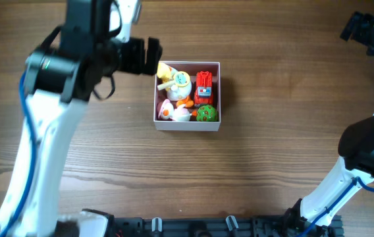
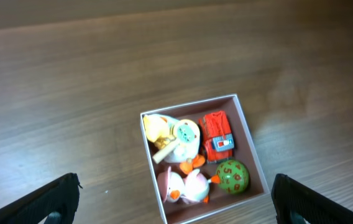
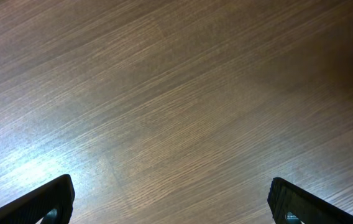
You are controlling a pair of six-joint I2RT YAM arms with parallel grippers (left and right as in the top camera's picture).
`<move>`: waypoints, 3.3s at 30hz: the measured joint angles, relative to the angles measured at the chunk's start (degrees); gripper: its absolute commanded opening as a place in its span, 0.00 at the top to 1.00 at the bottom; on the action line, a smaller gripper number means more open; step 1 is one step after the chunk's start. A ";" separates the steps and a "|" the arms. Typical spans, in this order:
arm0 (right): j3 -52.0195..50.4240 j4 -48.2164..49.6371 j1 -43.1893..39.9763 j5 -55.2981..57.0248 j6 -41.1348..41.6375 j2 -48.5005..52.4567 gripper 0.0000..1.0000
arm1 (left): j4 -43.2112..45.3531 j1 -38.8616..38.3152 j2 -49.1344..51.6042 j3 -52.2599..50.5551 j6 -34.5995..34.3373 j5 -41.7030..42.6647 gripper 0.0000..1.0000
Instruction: Pack container
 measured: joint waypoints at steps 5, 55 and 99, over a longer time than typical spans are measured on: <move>0.00 0.02 0.00 0.00 0.00 0.00 0.00 | 11.39 5.16 -15.58 -17.31 -0.20 0.22 0.00; 0.00 -0.02 0.00 -0.02 0.00 0.00 0.00 | 61.92 19.30 -84.85 -95.19 -0.42 6.27 0.00; 0.00 0.00 0.00 -0.02 0.00 0.00 0.00 | 60.33 18.60 -84.89 -102.25 -0.42 6.16 0.00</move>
